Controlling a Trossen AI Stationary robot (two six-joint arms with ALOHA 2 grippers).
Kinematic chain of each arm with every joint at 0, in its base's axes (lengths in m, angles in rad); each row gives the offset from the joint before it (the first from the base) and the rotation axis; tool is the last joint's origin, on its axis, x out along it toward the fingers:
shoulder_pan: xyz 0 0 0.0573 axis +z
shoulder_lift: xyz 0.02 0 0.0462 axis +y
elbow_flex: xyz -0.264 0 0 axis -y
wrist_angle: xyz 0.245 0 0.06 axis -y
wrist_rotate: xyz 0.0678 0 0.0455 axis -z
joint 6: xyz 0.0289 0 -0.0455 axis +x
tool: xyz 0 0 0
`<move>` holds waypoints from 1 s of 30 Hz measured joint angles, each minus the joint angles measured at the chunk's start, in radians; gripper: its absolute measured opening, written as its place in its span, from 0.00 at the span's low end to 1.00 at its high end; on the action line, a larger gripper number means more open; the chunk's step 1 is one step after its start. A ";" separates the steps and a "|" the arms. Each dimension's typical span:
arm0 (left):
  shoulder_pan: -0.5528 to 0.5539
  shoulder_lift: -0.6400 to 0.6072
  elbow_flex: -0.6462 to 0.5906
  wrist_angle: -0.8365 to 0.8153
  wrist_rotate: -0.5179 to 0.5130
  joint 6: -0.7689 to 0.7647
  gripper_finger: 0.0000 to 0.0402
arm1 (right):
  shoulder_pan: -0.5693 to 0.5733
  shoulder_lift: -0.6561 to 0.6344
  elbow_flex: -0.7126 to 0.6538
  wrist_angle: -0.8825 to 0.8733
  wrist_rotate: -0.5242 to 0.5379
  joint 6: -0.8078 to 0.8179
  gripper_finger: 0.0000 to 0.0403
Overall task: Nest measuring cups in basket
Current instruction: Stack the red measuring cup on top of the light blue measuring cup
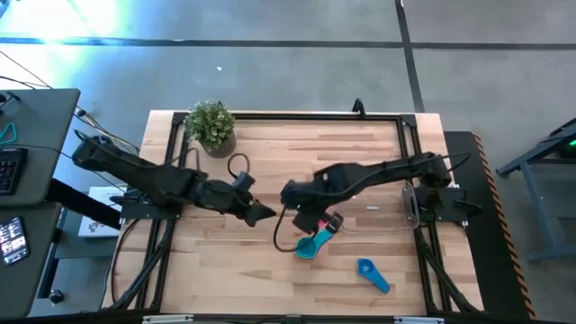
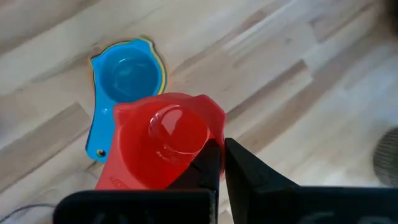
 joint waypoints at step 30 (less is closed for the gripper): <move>0.003 -0.088 0.000 -0.180 -0.109 -0.057 0.30 | 0.112 0.174 0.000 0.055 -0.011 -0.138 0.00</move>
